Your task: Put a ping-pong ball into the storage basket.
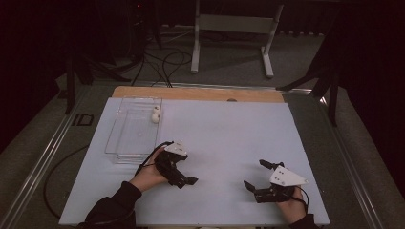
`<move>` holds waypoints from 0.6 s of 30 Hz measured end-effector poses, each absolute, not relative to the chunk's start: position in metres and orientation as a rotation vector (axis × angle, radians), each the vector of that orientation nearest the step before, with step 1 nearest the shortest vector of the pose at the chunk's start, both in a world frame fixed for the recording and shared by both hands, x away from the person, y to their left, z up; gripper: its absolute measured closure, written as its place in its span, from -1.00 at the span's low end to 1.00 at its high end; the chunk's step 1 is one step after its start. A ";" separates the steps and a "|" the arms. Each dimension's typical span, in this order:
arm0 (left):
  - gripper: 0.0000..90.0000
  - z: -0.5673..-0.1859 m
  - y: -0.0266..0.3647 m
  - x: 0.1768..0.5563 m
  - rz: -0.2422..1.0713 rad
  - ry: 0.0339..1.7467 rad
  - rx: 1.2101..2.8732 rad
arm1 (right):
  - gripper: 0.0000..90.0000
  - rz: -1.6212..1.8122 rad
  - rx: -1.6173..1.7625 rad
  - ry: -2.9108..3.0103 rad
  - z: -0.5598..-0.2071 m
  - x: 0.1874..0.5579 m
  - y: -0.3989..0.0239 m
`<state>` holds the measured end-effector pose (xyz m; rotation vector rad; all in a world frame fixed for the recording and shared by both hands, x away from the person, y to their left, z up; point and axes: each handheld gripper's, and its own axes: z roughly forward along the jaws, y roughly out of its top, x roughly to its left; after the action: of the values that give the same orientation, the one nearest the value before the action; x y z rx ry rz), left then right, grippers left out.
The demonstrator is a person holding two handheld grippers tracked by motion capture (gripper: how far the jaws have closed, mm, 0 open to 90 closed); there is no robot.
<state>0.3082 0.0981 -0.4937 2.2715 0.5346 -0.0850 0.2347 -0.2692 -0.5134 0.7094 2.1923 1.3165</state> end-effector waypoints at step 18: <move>-0.99 -0.502 0.125 0.293 -0.092 0.569 2.289 | -0.80 1.316 0.710 2.197 -0.514 0.235 -0.268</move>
<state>0.2933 0.1245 -0.5022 2.2885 0.5688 -0.0919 0.2347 -0.2685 -0.5136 0.7104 2.1969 1.3165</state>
